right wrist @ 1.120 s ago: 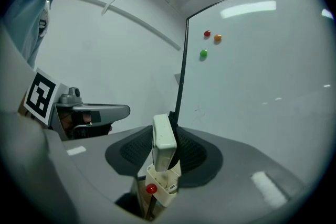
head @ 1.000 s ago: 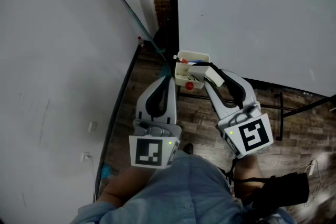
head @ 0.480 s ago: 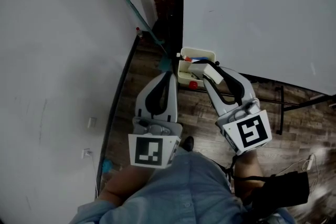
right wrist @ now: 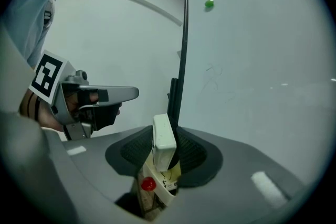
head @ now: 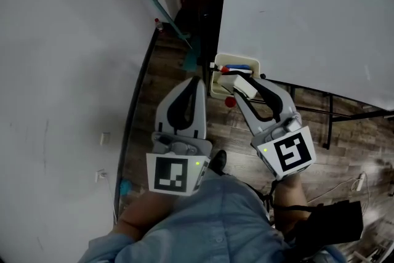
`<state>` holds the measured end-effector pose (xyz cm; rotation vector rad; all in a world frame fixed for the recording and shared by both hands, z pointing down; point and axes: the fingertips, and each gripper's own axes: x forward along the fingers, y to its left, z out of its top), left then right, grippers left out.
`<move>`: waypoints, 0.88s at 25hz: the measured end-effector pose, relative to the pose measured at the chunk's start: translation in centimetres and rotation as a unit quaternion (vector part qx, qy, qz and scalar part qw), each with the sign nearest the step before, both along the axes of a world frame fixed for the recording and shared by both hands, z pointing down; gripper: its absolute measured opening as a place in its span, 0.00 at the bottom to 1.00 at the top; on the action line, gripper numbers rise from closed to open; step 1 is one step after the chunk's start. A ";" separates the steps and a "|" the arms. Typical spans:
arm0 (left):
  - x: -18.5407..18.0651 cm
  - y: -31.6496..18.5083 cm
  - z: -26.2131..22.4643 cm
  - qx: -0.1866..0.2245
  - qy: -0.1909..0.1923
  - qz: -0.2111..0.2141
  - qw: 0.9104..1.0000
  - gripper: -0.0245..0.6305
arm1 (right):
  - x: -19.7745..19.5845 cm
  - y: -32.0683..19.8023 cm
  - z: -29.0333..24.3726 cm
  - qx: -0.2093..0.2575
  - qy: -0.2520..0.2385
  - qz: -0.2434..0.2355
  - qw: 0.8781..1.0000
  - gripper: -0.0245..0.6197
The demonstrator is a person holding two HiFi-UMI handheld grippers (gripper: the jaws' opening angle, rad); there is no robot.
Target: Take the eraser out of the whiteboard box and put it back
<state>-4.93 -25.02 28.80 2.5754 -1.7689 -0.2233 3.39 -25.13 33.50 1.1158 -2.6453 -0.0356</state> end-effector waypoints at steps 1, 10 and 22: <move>0.0 -0.3 0.1 -0.002 0.000 0.001 1.000 0.04 | -0.1 -0.2 0.3 -0.005 0.001 -0.001 1.000 0.25; -0.3 -2.2 1.3 -0.019 0.000 0.007 1.000 0.04 | -1.3 -1.2 3.4 -0.040 0.030 -0.014 0.999 0.25; -1.0 -3.9 3.1 -0.046 0.003 0.018 0.999 0.04 | -2.2 -2.2 7.0 -0.094 0.064 -0.014 0.993 0.26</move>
